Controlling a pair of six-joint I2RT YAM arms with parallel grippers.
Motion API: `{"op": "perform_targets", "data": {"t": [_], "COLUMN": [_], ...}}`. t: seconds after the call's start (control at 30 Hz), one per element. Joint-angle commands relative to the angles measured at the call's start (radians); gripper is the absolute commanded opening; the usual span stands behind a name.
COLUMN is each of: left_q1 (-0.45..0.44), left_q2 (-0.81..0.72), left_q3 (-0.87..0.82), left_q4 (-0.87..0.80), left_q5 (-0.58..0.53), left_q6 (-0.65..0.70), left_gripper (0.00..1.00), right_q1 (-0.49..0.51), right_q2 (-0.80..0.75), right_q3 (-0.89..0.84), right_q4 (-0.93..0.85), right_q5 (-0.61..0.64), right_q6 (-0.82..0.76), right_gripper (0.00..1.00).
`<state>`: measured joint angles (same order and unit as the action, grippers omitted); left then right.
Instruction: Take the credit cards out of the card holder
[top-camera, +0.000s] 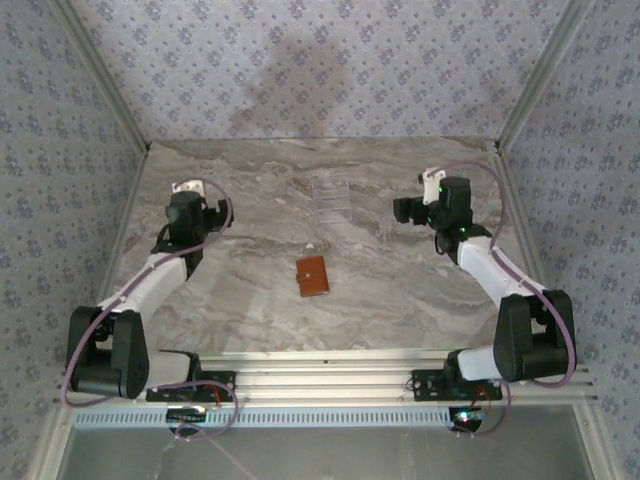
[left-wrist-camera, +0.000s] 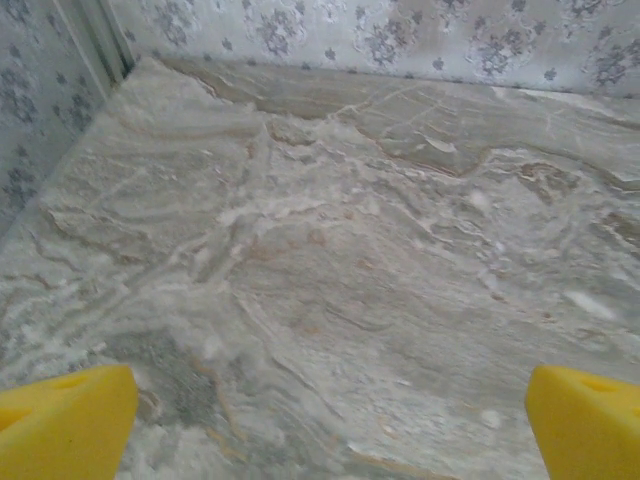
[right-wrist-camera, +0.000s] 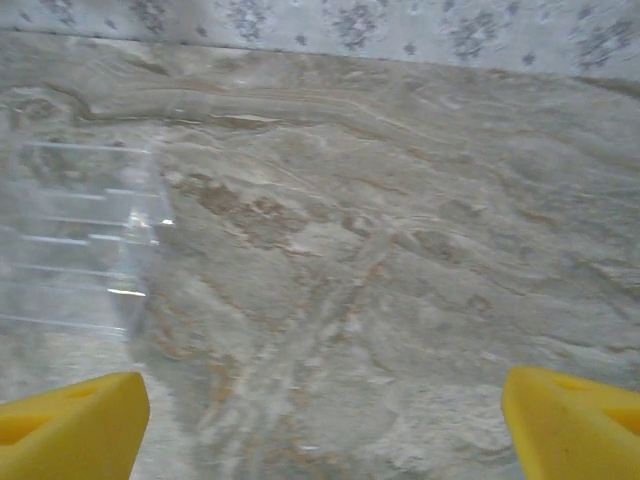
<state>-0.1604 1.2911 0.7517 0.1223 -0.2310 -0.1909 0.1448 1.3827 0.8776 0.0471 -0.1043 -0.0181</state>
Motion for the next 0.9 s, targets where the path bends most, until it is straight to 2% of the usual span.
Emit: {"op": "perform_targets", "data": {"t": [0.0,0.17,0.3,0.53,0.77,0.87], "left_q1": [-0.043,-0.157,-0.212,-0.249,-0.255,-0.256], "left_q2": [-0.011,0.087,0.209,0.360,0.426,0.422], "left_q3": [0.096,0.247,0.363,0.479,0.523,0.513], "left_q4": [-0.282,-0.477,-0.539,-0.481,-0.489,-0.485], "left_q5": [0.031,0.015,0.126,0.286,0.325,0.325], "left_q6": [-0.142,-0.221,-0.313,-0.423,-0.450,-0.457], "left_gripper": [0.99,1.00,0.98,0.95,0.93,0.93], "right_q1": [0.054,0.125,0.159,0.176,0.204,0.210], "right_q2": [0.063,0.206,0.339,0.544,0.711,0.756], "right_q3": [0.109,0.273,0.427,0.618,0.797,0.843], "right_q4": [-0.262,-0.373,-0.445,-0.500,-0.552,-0.556], "right_q5": [-0.043,-0.094,-0.126,-0.141,-0.121,-0.123], "right_q6": [0.098,0.189,0.216,0.251,0.259,0.262], "right_gripper": [0.89,0.78,0.61,0.47,0.34,0.32]}}
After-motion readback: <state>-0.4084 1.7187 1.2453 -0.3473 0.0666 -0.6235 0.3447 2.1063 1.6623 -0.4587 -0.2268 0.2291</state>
